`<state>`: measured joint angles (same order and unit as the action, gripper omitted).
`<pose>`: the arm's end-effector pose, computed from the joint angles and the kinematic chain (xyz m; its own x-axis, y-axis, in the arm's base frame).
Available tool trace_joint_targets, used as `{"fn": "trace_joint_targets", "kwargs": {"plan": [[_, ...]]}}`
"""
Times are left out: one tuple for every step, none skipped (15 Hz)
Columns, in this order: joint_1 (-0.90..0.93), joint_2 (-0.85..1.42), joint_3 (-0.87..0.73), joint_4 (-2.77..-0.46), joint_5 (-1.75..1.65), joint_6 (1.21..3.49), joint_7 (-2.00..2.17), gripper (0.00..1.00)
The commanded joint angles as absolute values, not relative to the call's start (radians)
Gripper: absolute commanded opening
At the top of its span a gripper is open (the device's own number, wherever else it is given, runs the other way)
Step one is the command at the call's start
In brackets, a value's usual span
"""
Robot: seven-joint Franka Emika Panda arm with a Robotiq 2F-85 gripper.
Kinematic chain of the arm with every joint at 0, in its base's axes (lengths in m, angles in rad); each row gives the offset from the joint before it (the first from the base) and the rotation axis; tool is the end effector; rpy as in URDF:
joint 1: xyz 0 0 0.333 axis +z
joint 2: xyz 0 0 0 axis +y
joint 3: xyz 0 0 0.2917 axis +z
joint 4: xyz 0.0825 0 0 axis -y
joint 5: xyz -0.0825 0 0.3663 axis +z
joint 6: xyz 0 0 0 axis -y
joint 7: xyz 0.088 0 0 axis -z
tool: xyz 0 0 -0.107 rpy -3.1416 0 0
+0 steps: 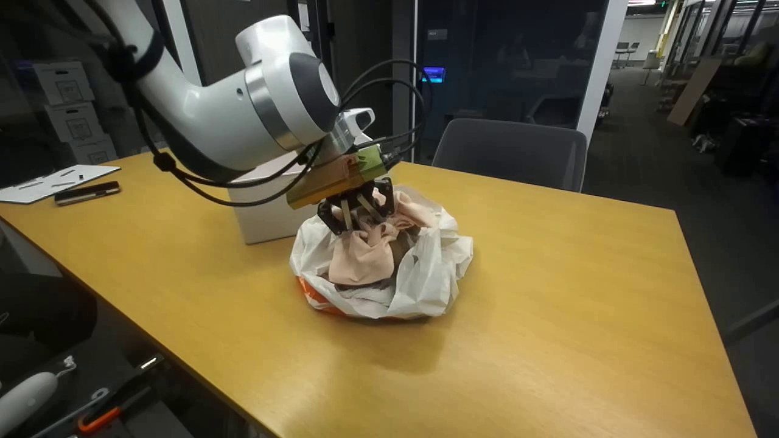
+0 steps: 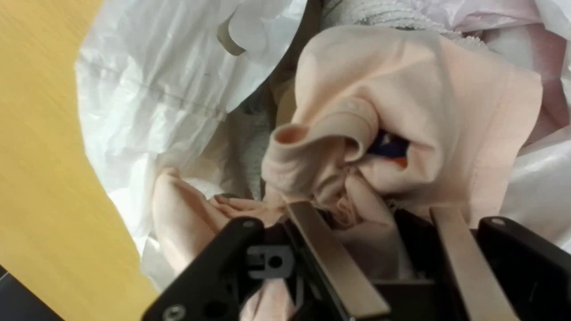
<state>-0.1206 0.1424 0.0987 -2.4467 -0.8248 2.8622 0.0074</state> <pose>0.4849 0.0305 0.2539 0.7204 0.6830 0.1208 0.6037 -0.7032 0.3754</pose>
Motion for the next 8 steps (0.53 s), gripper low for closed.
{"fn": "trace_joint_targets", "kwargs": {"plan": [[-0.116,0.264,0.075,-2.403,-0.622,2.948,-0.181,0.05],[-0.182,0.284,0.141,-2.399,-0.562,2.95,-0.231,0.05],[-0.201,0.3,0.165,-2.396,-0.486,2.944,-0.281,0.05],[-0.224,0.31,0.192,-2.389,-0.428,2.928,-0.32,0.05],[-0.247,0.317,0.217,-2.384,-0.382,2.924,-0.361,0.05],[-0.266,0.322,0.238,-2.378,-0.347,2.923,-0.394,0.05],[-0.206,0.314,0.178,-2.376,-0.305,2.933,-0.435,0.05],[-0.205,0.308,0.175,-2.374,-0.297,2.935,-0.459,0.05]]}}
